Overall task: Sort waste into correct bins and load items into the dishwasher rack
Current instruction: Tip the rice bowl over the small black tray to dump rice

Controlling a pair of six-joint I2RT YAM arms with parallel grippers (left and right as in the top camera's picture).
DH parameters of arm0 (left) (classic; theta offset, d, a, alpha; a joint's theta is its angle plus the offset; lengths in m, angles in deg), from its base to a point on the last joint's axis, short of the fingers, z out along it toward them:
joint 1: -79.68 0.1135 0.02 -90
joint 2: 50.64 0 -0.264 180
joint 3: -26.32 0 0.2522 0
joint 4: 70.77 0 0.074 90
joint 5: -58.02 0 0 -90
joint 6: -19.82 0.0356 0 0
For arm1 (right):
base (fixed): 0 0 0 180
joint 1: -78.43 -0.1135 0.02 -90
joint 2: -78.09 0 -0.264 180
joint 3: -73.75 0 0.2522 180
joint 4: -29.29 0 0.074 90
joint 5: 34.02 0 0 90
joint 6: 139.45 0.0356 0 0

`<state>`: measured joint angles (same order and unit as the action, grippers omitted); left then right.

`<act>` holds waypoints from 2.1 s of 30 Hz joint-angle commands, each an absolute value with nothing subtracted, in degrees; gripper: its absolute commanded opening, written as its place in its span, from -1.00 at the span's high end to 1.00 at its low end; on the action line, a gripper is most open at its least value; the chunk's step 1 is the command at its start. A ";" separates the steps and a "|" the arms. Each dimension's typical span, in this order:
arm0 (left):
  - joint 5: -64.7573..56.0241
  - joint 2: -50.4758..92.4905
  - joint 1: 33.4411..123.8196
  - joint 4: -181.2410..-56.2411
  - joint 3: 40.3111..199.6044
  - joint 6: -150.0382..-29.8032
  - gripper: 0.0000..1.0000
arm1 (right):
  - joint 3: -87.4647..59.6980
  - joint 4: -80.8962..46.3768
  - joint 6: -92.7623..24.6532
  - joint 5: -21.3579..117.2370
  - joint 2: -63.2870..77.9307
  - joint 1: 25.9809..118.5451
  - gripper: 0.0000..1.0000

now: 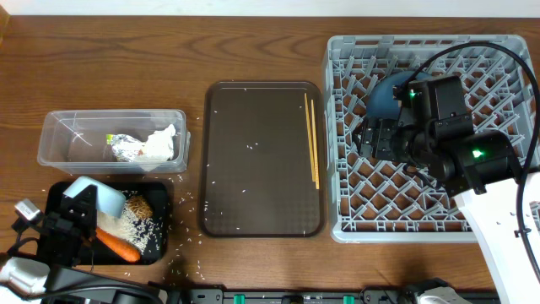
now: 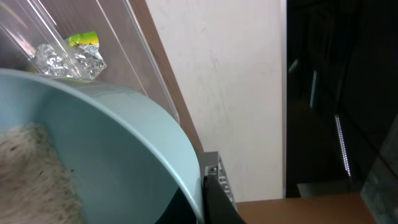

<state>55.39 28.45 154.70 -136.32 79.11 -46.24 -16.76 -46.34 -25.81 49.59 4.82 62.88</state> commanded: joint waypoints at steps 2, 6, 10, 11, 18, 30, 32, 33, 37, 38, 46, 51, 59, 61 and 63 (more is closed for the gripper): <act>58.14 28.49 155.16 -136.46 78.93 -44.05 0.88 | -17.09 -46.23 -26.36 50.18 4.67 63.84 -0.68; 58.12 28.49 155.16 -136.41 78.93 -42.31 0.88 | -17.09 -46.19 -26.36 50.18 4.67 63.84 -0.68; 57.64 28.47 155.14 -136.74 78.89 -38.98 0.87 | -17.09 -45.99 -26.34 50.16 4.67 63.84 -0.68; 55.70 28.52 155.10 -135.49 78.87 -37.28 0.87 | -17.09 -45.99 -26.34 50.16 4.67 63.84 -0.68; 55.91 28.76 155.18 -137.26 78.87 -39.99 0.88 | -17.09 -46.06 -26.34 50.16 4.67 63.84 -0.68; 53.03 29.46 154.99 -134.18 78.89 -49.41 0.88 | -17.09 -46.25 -26.34 49.92 4.71 63.84 -0.68; 53.79 29.35 154.44 -134.12 78.82 -44.16 0.87 | -17.11 -46.30 -26.34 49.92 4.71 63.84 -0.68; 52.68 29.41 154.40 -133.22 78.82 -45.19 0.88 | -17.09 -46.25 -26.34 49.83 4.71 63.84 -0.68; 52.92 29.28 154.00 -134.77 78.80 -44.95 0.88 | -17.11 -46.25 -26.36 49.74 4.71 63.84 -0.68; 53.05 29.48 154.00 -135.47 78.78 -46.46 0.87 | -17.11 -46.21 -26.36 49.74 4.71 63.84 -0.68; 51.87 29.46 153.37 -134.73 78.78 -45.39 0.88 | -17.11 -46.32 -26.36 49.74 4.71 63.84 -0.68; 51.41 29.41 153.37 -133.18 78.78 -46.79 0.88 | -17.11 -46.62 -26.34 49.74 4.71 63.84 -0.68; 54.87 28.97 153.74 -135.65 78.69 -37.04 0.88 | -17.11 -46.21 -26.32 49.68 4.71 63.84 -0.68; 52.70 29.43 154.40 -135.93 78.65 -48.53 0.88 | -17.11 -46.21 -26.34 49.57 4.71 63.84 -0.68; 54.71 29.30 154.11 -136.39 78.65 -41.76 0.88 | -17.11 -46.25 -26.32 49.57 4.71 63.84 -0.67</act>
